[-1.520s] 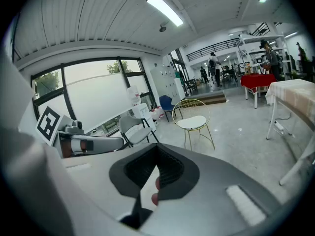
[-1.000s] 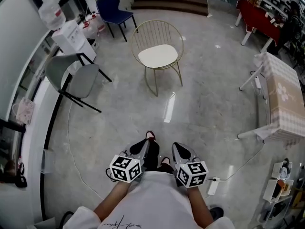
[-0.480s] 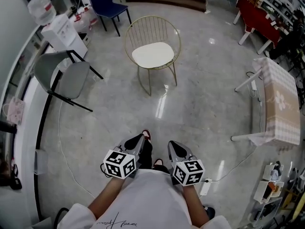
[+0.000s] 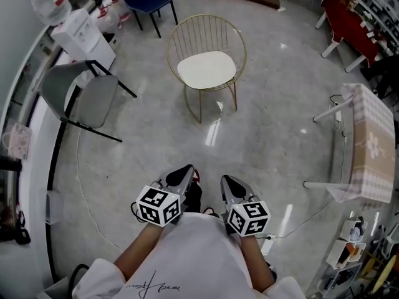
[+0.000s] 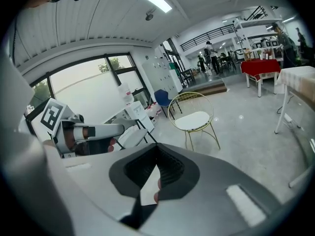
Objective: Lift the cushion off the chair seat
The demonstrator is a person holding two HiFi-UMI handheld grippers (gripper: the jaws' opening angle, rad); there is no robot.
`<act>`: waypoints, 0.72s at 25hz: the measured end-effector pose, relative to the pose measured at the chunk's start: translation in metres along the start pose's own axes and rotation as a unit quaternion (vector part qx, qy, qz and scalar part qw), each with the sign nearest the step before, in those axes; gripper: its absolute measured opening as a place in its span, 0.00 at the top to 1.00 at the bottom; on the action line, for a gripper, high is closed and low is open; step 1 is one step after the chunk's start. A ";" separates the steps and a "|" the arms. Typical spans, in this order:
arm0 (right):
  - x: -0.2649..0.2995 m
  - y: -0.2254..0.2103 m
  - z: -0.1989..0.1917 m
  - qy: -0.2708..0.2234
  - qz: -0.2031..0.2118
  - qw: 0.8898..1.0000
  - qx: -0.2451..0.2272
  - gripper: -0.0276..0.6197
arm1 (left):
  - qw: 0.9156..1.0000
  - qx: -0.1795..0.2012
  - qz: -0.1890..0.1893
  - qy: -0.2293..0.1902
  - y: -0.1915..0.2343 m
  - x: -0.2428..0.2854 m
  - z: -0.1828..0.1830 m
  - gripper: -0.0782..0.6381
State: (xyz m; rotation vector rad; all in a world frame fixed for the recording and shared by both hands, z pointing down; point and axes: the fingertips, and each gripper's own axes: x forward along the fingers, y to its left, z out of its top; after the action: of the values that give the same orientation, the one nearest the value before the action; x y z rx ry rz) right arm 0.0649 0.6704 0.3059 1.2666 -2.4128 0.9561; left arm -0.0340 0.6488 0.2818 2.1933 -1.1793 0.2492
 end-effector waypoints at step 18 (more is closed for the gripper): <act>0.100 -0.015 0.080 0.014 -0.013 1.000 -0.023 0.95 | 1.000 0.013 -0.025 0.011 0.071 0.058 0.077 0.88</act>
State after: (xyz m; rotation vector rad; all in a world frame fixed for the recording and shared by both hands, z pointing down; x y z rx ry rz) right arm 0.0243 0.5485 0.3017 1.2578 -2.3762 0.9002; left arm -0.0670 0.5336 0.2783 2.2335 -1.1137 0.2670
